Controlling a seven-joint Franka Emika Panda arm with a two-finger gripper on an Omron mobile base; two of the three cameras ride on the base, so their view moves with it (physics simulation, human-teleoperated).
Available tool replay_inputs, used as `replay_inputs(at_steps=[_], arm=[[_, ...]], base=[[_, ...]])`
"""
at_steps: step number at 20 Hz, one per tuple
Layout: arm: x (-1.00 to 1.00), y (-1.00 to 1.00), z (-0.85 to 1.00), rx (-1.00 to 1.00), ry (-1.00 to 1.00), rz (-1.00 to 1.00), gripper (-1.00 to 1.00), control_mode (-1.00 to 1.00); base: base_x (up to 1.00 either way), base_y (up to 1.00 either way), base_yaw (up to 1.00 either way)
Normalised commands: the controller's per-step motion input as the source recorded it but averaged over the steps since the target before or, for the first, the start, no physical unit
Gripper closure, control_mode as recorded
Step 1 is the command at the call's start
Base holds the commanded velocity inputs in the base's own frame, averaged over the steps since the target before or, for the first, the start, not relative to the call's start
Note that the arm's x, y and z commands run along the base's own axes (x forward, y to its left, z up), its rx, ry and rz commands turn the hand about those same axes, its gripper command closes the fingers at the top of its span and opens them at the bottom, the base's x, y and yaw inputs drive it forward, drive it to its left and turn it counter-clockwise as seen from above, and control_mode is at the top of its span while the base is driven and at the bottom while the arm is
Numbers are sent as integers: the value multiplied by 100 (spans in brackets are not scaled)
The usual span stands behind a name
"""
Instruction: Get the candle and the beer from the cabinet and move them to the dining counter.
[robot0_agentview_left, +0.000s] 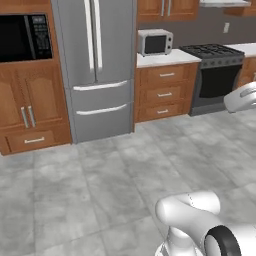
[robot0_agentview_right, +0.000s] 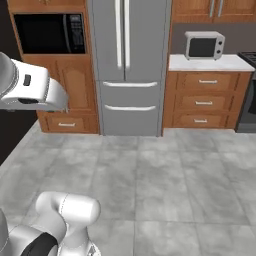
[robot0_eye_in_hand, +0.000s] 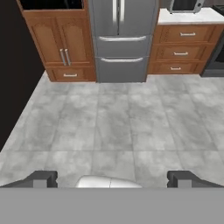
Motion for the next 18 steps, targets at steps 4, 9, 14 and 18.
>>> replay_inputs(at_steps=[4,9,14,18], arm=[[0,0,0,0,0,0,-100,100],[0,0,0,0,0,0,-100,100],[0,0,0,0,0,0,-100,100],[0,0,0,0,0,0,-100,100]], base=[[100,-11,0],[100,-60,0],[100,-99,3],[100,-100,5]])
